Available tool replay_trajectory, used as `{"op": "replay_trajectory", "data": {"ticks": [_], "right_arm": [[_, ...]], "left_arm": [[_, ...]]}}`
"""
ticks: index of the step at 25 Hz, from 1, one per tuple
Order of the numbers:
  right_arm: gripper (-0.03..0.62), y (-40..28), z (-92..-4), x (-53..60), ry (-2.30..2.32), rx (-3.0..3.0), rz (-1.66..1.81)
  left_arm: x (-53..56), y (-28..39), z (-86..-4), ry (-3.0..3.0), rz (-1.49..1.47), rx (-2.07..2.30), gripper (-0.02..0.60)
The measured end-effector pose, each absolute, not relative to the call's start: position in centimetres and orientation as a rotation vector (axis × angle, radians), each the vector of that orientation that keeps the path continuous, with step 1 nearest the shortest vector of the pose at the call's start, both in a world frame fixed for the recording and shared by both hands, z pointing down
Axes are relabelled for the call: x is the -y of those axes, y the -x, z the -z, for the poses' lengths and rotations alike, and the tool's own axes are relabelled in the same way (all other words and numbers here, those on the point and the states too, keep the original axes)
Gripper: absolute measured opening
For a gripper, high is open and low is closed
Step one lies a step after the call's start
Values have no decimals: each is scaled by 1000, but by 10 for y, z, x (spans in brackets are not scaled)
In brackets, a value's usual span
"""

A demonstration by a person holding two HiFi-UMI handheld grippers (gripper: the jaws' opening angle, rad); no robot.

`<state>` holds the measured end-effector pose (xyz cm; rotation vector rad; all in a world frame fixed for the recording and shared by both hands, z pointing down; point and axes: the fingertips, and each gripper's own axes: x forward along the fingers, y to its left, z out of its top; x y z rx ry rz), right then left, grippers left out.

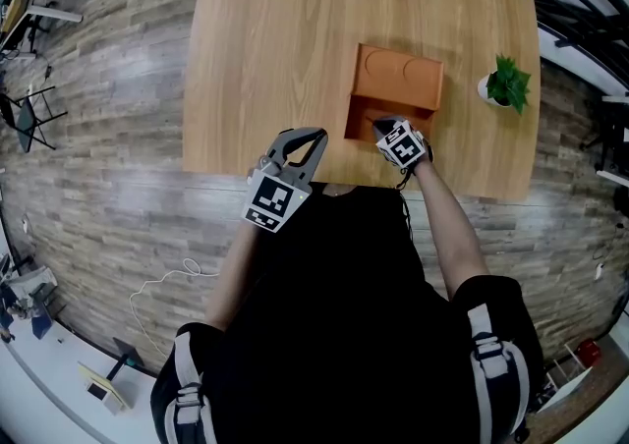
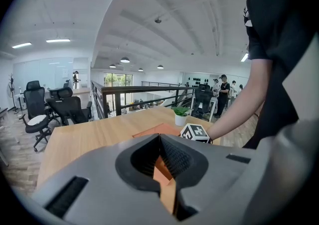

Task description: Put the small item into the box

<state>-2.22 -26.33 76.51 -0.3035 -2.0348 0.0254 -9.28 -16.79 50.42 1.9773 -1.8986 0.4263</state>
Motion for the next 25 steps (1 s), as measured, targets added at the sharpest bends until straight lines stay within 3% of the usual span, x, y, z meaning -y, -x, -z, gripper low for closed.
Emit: {"op": "replay_trajectory", "data": {"ticks": [14, 20, 25], "right_arm": [[40, 26, -763, 262, 332, 2036, 2], [113, 26, -763, 268, 305, 2034, 11], [122, 24, -758, 269, 277, 2044, 1]], "left_arm": [[173, 93, -502, -2008, -445, 1888, 23], [175, 93, -500, -2010, -439, 1891, 23], [175, 92, -500, -2021, -434, 1882, 23]]}}
